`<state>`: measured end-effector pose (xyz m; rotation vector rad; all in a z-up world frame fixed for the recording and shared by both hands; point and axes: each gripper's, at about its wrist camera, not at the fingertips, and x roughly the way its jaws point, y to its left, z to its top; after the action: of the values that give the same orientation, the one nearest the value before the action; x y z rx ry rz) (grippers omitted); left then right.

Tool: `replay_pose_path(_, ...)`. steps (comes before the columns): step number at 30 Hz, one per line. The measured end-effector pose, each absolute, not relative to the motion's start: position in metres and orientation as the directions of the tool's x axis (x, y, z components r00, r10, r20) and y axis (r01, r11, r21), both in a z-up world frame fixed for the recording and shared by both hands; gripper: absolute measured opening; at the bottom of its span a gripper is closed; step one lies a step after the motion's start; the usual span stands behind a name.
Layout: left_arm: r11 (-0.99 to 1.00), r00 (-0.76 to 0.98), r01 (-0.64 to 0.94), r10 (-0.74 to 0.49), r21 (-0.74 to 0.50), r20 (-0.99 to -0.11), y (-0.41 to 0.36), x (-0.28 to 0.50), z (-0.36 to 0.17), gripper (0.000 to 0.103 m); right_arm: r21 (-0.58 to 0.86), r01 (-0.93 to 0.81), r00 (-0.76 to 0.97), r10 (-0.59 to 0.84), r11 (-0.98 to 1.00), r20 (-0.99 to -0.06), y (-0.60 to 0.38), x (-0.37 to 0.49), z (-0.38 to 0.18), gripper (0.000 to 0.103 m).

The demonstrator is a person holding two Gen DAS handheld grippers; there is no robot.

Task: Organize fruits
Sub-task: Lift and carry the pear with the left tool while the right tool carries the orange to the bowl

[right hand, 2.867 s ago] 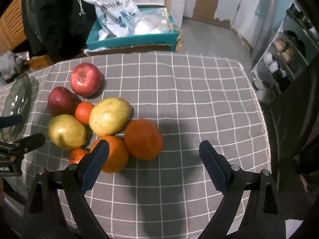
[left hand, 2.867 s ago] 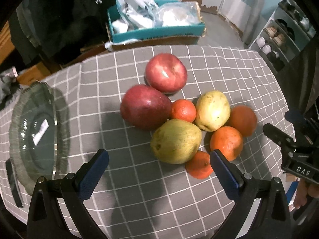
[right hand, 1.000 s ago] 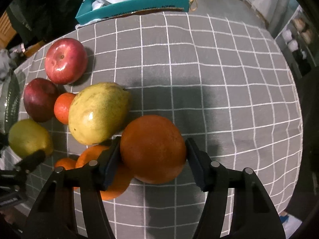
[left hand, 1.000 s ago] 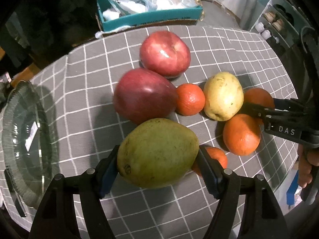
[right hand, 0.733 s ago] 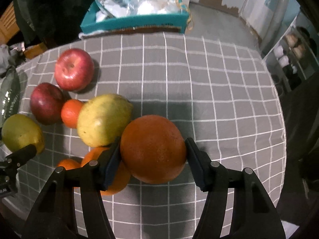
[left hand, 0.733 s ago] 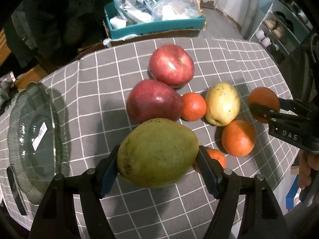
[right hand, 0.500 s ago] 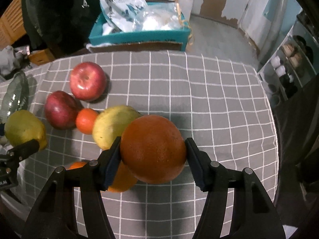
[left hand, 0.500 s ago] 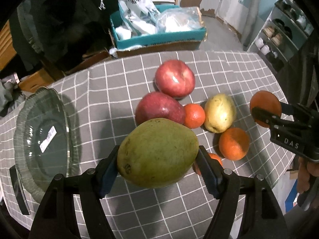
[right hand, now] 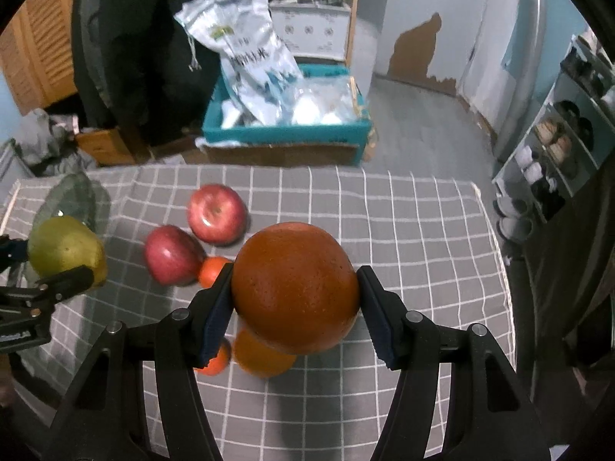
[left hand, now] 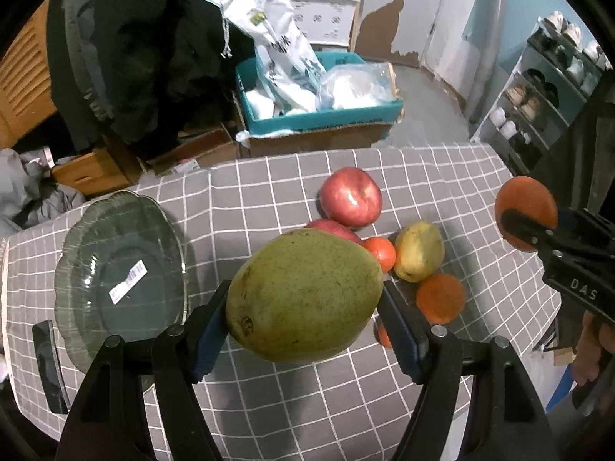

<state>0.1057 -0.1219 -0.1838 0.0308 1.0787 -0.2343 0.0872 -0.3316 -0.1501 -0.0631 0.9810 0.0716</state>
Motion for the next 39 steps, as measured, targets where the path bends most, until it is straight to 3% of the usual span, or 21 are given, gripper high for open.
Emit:
replay_pose_path(27,0.995,0.654,0.068,-0.104,-0.078,-0.749,-0.039,0.082,-0.119,0.075,-0.004,-0.218,0.66,0.144,0.976,-0.737,-0.248,0.087,-0.089,0.062)
replay_pose_path(39,0.995,0.658,-0.036,-0.047,-0.093,-0.752,0.021,0.081,-0.124,0.075,0.015,-0.289,0.639,0.205,0.957,-0.742,-0.192,0.099,-0.088,0.062)
